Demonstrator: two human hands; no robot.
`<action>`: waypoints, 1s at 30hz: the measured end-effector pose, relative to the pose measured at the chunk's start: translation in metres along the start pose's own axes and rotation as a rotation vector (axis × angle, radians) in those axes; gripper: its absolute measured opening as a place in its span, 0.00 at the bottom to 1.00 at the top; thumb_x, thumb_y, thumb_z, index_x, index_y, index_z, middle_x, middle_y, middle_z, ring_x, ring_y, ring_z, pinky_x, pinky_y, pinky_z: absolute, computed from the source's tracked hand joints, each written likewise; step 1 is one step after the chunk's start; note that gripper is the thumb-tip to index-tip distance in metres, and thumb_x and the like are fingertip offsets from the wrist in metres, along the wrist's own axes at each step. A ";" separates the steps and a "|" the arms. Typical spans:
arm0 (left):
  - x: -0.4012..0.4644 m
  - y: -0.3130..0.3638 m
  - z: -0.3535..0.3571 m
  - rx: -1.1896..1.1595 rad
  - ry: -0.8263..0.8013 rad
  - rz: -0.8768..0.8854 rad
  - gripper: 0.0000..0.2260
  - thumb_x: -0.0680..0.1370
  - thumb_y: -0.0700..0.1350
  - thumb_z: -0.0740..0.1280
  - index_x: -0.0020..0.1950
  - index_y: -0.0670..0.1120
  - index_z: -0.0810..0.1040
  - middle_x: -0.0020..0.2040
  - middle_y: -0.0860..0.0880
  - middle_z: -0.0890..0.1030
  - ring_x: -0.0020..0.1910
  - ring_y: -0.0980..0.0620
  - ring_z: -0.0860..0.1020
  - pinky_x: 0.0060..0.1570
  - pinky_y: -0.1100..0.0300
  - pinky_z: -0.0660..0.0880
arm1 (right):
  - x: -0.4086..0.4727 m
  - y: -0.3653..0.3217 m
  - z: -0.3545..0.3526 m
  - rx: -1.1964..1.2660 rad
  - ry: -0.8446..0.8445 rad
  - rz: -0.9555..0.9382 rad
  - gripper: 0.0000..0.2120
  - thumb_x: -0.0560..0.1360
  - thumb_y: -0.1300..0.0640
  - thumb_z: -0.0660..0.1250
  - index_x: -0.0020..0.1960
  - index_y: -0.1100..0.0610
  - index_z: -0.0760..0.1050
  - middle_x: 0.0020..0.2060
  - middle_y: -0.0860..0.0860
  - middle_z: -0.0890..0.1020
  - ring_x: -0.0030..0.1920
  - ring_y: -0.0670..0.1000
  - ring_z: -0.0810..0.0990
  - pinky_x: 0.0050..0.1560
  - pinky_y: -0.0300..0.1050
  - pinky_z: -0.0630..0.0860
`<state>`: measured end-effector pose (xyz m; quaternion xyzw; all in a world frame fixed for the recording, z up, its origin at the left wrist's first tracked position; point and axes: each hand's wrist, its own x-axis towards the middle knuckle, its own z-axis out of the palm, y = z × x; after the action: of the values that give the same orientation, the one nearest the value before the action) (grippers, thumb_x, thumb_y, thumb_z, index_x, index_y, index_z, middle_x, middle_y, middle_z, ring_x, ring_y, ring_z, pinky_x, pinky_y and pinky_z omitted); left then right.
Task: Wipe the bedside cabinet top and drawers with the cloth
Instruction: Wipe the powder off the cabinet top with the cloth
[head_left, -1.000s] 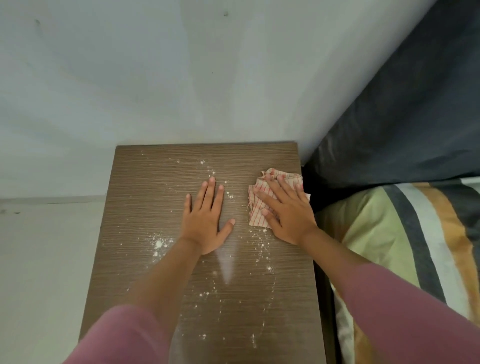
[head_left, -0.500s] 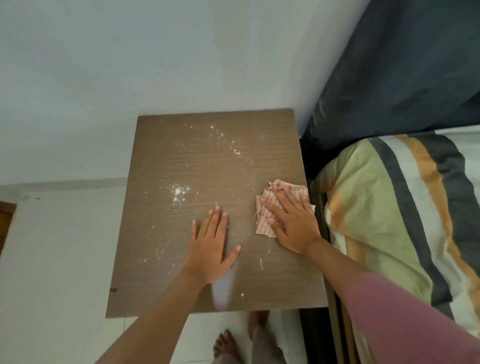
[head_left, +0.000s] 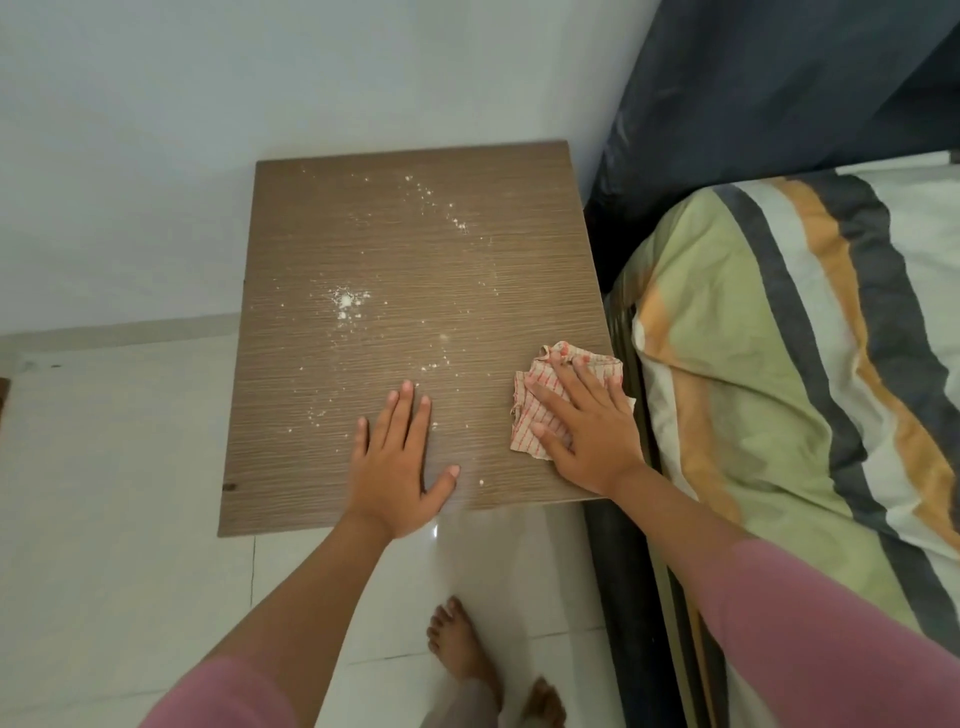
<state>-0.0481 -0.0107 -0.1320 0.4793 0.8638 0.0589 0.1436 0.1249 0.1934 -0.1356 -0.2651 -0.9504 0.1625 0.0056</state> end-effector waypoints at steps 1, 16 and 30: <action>0.000 0.000 0.000 0.001 0.006 0.003 0.38 0.74 0.65 0.52 0.77 0.47 0.49 0.78 0.47 0.46 0.76 0.49 0.44 0.71 0.42 0.46 | -0.005 0.000 0.001 0.001 0.006 0.000 0.26 0.76 0.38 0.51 0.73 0.38 0.54 0.77 0.45 0.51 0.76 0.51 0.47 0.73 0.57 0.43; -0.002 -0.001 0.009 0.049 0.091 0.005 0.36 0.74 0.66 0.50 0.77 0.48 0.49 0.78 0.49 0.47 0.76 0.49 0.46 0.71 0.43 0.46 | -0.069 -0.006 0.013 0.109 0.033 -0.007 0.21 0.78 0.44 0.52 0.70 0.42 0.65 0.74 0.45 0.62 0.75 0.50 0.55 0.72 0.56 0.46; 0.013 0.010 -0.041 0.106 -0.183 -0.001 0.36 0.76 0.66 0.49 0.77 0.46 0.47 0.78 0.45 0.44 0.76 0.46 0.45 0.72 0.42 0.46 | -0.024 -0.017 -0.089 0.391 -0.417 0.141 0.17 0.78 0.59 0.63 0.66 0.52 0.73 0.59 0.49 0.79 0.52 0.46 0.78 0.49 0.32 0.73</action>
<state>-0.0590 0.0076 -0.0928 0.4891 0.8492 -0.0308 0.1966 0.1455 0.1953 -0.0444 -0.2851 -0.8611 0.3933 -0.1504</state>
